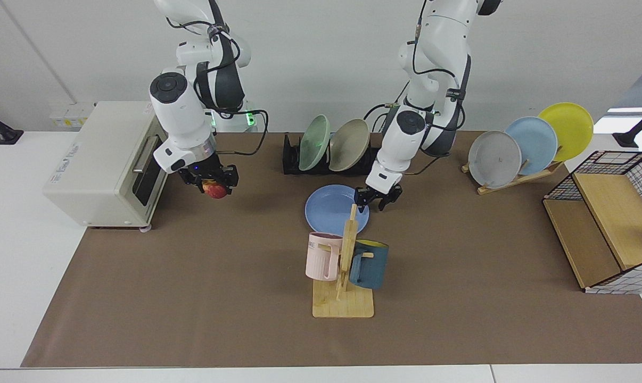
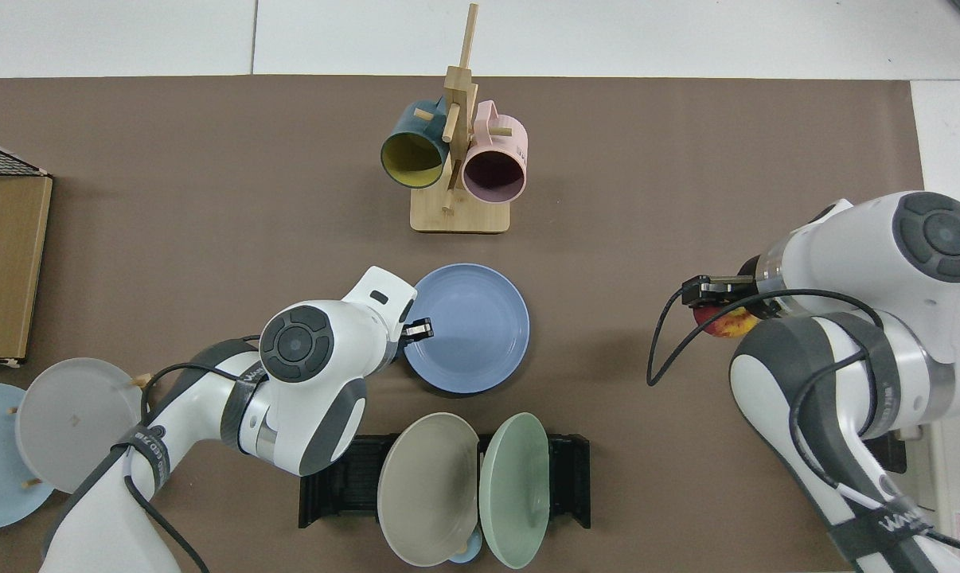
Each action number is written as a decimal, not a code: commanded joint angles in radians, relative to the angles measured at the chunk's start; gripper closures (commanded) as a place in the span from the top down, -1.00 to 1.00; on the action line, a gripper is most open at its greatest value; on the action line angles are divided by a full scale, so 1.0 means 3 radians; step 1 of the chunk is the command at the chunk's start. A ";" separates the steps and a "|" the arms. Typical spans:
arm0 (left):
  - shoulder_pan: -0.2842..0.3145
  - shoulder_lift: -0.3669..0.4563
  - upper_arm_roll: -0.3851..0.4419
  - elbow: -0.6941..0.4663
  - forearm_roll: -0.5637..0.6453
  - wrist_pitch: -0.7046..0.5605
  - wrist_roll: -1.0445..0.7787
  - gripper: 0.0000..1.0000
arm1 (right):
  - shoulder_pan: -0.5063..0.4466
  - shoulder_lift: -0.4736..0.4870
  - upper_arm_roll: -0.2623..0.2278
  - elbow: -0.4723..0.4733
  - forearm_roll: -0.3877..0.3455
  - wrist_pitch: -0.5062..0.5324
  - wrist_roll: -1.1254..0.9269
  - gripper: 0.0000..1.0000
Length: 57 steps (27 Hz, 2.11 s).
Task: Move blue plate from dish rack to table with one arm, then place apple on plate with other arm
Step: 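Lower the blue plate onto the table center with the left gripper, then open and withdraw the left gripper while the right gripper carries the apple, then lower the red apple onto the blue plate and open the right gripper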
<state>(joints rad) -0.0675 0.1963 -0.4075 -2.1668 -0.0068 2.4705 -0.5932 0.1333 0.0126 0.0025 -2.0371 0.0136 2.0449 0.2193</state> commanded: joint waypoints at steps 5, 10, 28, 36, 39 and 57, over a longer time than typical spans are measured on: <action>0.0235 -0.0444 0.0080 0.0463 0.0340 -0.1111 0.0131 1.00 | 0.0138 -0.0006 0.0012 -0.0031 0.0016 0.0015 0.0301 -0.87; 0.0271 -0.0542 0.0228 0.0922 0.0334 -0.1888 0.0560 1.00 | 0.0378 0.0045 0.0012 -0.0036 0.0016 0.0158 0.0751 -0.87; 0.0271 -0.0982 0.1077 0.1511 0.0319 -0.2983 0.1860 1.00 | 0.1575 0.0964 -0.0003 0.0638 0.0001 0.0444 0.2556 -0.94; 0.0235 -0.1068 0.1046 0.1542 0.0319 -0.3025 0.1819 1.00 | 0.1580 0.1338 0.0002 0.0859 -0.0004 0.0690 0.2654 -0.93; 0.0245 -0.1084 0.1051 0.1542 0.0309 -0.3040 0.1814 1.00 | 0.1611 0.1486 0.0002 0.0971 -0.0004 0.0741 0.2771 -0.92; 0.0281 -0.1110 0.1276 0.1542 0.0054 -0.3040 0.1788 1.00 | 0.1591 0.1370 -0.0008 0.1007 0.0164 0.0696 0.2731 1.00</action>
<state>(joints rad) 0.0179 -0.1213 -0.0459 -1.7029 0.0565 1.5718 -0.0535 0.6253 0.4652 0.0022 -1.7463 0.0572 2.3093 1.0653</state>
